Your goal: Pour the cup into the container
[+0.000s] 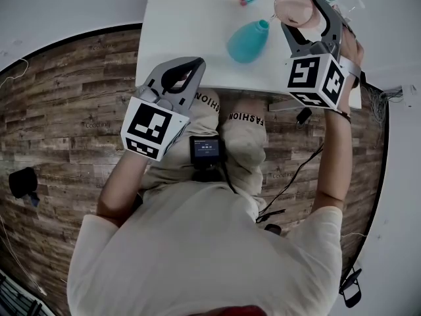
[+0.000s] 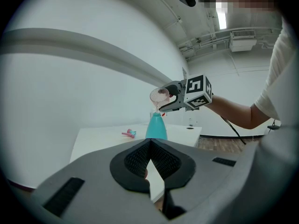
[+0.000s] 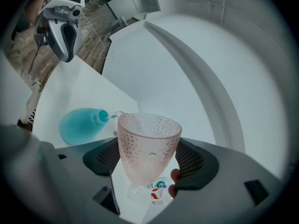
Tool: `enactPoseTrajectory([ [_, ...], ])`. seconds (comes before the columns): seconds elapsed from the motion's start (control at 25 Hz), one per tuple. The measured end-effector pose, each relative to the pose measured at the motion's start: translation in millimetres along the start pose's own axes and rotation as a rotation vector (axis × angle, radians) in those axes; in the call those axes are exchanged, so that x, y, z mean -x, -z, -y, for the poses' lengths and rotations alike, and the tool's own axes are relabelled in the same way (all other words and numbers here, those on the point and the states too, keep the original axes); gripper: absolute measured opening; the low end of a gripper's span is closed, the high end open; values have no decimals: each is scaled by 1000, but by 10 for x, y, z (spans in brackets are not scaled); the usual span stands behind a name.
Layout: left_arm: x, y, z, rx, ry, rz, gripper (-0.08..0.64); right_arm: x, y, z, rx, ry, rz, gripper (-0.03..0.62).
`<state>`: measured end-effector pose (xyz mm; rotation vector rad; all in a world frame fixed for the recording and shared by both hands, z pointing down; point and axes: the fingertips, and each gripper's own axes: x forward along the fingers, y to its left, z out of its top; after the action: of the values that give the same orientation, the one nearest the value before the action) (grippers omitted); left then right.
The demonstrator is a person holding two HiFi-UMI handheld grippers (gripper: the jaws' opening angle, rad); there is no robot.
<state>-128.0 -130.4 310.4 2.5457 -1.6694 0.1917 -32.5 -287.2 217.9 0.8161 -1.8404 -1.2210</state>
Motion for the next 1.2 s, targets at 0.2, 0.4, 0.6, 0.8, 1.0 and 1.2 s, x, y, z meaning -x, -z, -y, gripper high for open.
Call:
enactPoseTrajectory([
  [0.2,0,-4,0,1,0,0,11,-9,-15,9,5,0,2,373],
  [0.4,5,-2,-6,2,-4,-5,11,-6,-34,31,14,6,3,373],
  [0.6,4,7,-4,5,-2,-5,11,-8,-44,35,23,10,2,373],
  [0.8,4,5,-1,1,-1,-2,11,-3,-48,42,36,15,2,373],
  [1.0,3,11,-2,2,-1,-3,11,0,-56,49,45,21,1,373],
  [1.2,3,5,-2,0,0,-3,11,5,-60,65,56,28,-1,373],
])
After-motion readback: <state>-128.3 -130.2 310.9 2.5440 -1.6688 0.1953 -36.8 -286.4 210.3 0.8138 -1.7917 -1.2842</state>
